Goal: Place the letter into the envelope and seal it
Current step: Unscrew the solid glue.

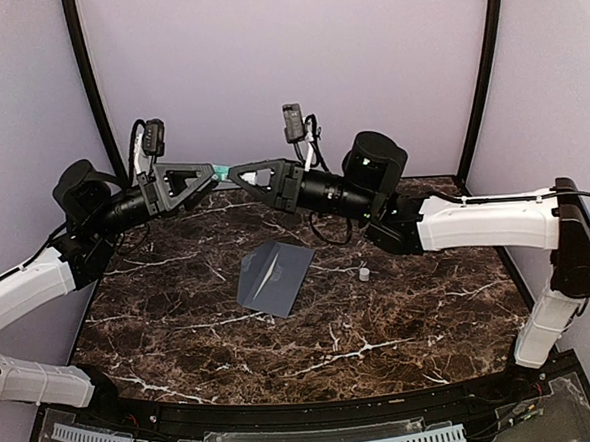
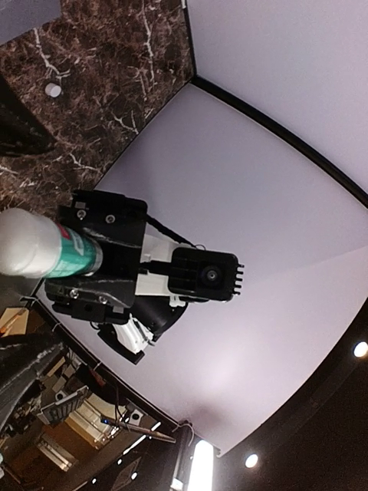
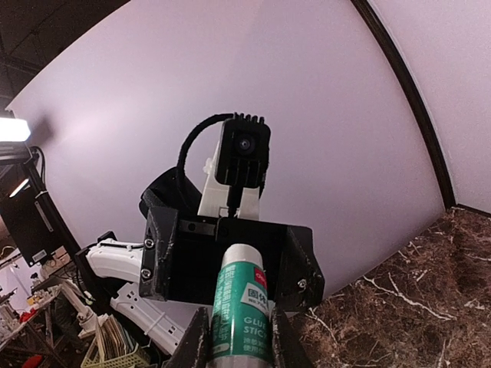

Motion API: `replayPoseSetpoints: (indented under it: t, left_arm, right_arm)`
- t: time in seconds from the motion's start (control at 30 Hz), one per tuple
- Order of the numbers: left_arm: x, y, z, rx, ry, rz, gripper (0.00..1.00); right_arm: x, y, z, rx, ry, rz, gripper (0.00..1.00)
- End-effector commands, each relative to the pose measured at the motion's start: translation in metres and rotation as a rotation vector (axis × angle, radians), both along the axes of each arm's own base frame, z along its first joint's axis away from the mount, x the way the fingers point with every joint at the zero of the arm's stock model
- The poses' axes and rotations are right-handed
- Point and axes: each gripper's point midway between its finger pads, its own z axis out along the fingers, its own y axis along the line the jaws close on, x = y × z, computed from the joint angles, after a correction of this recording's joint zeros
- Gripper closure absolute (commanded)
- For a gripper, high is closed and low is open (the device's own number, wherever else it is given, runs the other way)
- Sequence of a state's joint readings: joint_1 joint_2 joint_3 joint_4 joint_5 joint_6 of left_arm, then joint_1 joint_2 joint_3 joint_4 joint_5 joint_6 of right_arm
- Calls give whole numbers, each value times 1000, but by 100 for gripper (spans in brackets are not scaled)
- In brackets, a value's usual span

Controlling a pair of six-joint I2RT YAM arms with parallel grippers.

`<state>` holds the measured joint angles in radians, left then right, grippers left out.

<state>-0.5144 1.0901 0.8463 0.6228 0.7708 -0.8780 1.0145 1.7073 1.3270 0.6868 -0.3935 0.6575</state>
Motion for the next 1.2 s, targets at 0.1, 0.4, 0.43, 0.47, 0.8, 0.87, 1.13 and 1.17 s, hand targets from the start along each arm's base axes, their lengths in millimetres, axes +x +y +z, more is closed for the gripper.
replayPoseSetpoints:
  t: [0.1,0.4,0.43,0.47,0.8,0.87,1.13,1.17]
  left_arm:
    - [2,6,-2,76,-30,68,9]
    - [18,26,-22,246,-35,249,4]
    - [20,27,-28,267,-18,259,4]
    - [24,30,-32,285,-15,282,4]
    - [75,31,-139,526,197,367,4]
    - [83,29,-163,566,236,370,4]
    - [112,25,-249,667,387,384,5]
    - [115,27,-255,675,398,392,5]
  right_arm:
    - [4,-30,24,33,-60,-134,97]
    - [28,-81,0,-120,-25,-381,97]
    - [30,-89,-2,-133,-18,-406,97]
    - [33,-95,-7,-148,-13,-429,97]
    - [52,-146,-49,-237,87,-584,97]
    - [54,-150,-56,-244,103,-592,97]
    - [52,-150,-66,-238,135,-583,98]
    - [52,-149,-66,-233,137,-575,98]
